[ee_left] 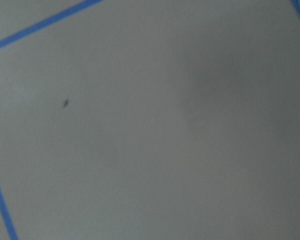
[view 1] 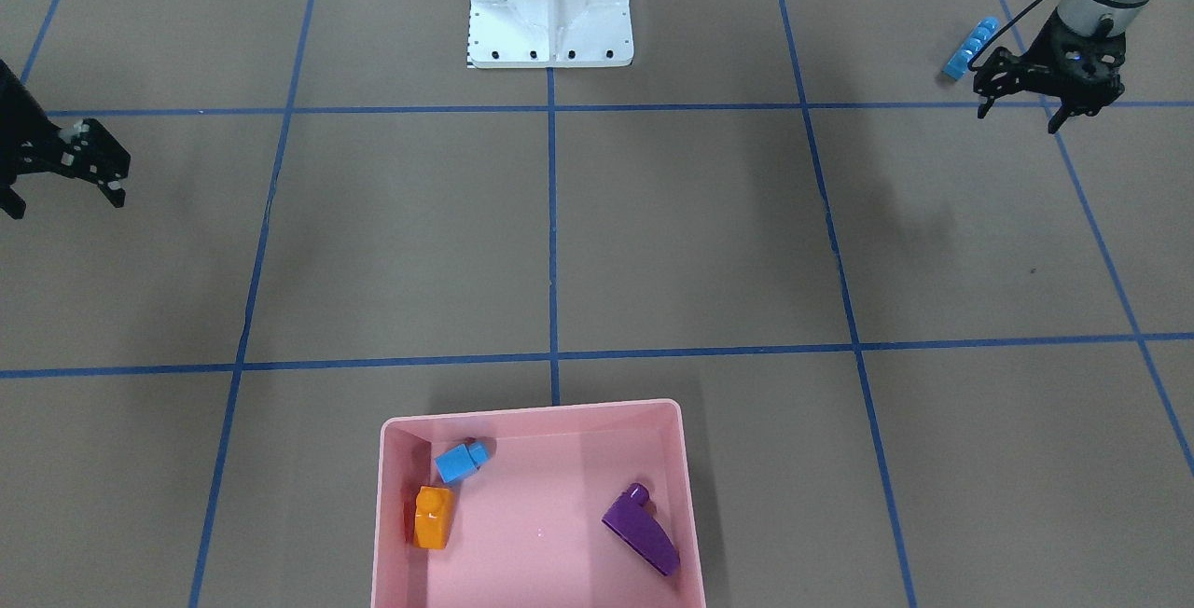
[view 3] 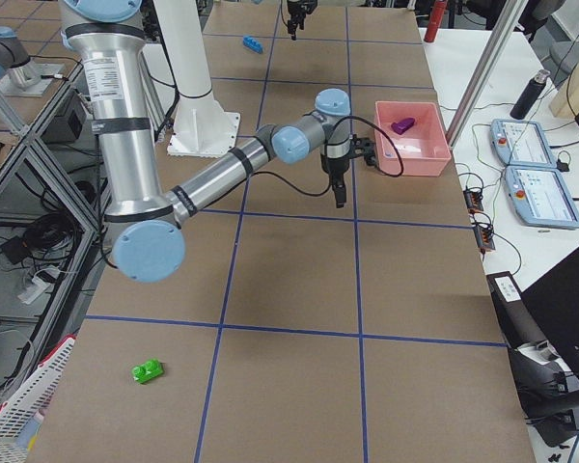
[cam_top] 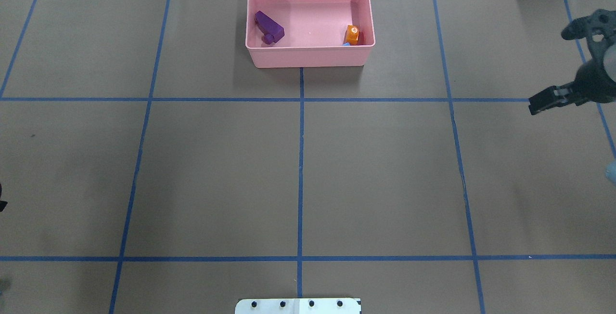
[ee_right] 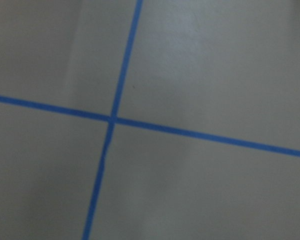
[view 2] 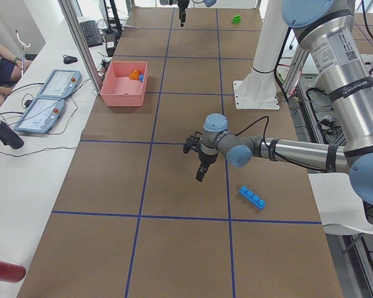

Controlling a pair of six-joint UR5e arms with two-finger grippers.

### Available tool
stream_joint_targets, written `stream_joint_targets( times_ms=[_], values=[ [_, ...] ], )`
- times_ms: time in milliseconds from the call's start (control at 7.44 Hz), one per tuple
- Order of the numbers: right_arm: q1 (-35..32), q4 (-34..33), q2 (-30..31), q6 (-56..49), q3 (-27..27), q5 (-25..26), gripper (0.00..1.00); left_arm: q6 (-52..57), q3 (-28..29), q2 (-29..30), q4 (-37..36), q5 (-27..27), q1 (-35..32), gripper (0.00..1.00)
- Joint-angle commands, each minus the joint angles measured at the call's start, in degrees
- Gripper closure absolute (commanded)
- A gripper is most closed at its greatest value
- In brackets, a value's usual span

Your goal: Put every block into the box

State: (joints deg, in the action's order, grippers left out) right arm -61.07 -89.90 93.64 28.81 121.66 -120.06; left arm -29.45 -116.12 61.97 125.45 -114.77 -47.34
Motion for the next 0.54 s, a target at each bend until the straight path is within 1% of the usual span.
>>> stream_joint_targets(
  times_ms=[0,134,269,403],
  values=[
    [-3.78,13.07,19.82,-5.41,3.77,-2.62,0.01,-0.87,0.01,-2.29,1.64,-0.37,6.07,0.00],
    [-5.01,24.22,27.22,-5.60,1.68,-4.03,0.01,-3.57,0.19,-2.37,1.55,0.07,10.03,0.00],
    [-6.24,32.25,31.91,-5.69,-1.39,-6.13,0.01,-3.59,0.45,-2.55,1.38,0.51,14.68,0.00],
    [-7.65,39.12,36.22,-7.26,-4.29,-7.63,0.00,-3.77,0.63,-2.99,1.03,4.17,21.25,0.00]
  ],
)
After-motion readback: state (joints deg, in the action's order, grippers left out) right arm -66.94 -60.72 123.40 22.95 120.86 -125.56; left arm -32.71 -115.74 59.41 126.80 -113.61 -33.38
